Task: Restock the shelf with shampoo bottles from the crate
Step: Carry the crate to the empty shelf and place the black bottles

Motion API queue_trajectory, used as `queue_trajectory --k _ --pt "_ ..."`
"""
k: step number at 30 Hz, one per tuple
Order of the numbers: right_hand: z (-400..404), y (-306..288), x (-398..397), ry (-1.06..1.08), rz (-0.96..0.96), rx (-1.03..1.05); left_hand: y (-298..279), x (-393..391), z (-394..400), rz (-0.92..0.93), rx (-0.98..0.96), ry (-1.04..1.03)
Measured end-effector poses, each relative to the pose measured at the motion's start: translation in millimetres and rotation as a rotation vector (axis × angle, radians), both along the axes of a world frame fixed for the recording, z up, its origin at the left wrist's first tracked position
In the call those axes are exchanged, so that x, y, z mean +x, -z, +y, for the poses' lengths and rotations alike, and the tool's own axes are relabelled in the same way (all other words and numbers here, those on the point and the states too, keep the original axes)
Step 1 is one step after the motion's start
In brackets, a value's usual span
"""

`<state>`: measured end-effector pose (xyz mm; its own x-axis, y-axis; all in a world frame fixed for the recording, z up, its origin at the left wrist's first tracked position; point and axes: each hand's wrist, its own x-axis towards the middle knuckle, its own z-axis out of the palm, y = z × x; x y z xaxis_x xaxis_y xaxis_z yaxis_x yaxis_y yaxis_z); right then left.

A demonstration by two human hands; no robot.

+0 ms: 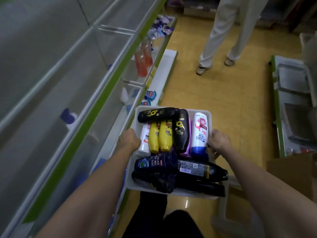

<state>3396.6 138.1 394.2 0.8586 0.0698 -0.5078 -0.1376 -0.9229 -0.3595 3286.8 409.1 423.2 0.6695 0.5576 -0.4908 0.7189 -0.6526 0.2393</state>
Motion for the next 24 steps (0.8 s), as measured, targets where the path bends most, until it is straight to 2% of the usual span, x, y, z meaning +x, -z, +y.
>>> queue_trajectory --k 5,10,14,16,21,24 --pt "20 74 92 0.056 0.056 -0.003 69 98 16 0.026 -0.012 0.021" --pt "31 184 165 0.070 0.092 0.011 174 177 22 0.061 0.011 -0.003" --pt "39 290 212 0.046 0.088 0.021 286 216 23 0.098 0.014 -0.036" --pt "41 386 241 0.013 0.062 0.015 382 237 20 0.081 -0.008 -0.094" --pt "44 424 252 -0.025 0.051 -0.035 435 243 23 0.068 -0.023 -0.099" --pt "52 484 270 -0.031 0.050 -0.039 497 262 27 0.052 -0.030 -0.115"
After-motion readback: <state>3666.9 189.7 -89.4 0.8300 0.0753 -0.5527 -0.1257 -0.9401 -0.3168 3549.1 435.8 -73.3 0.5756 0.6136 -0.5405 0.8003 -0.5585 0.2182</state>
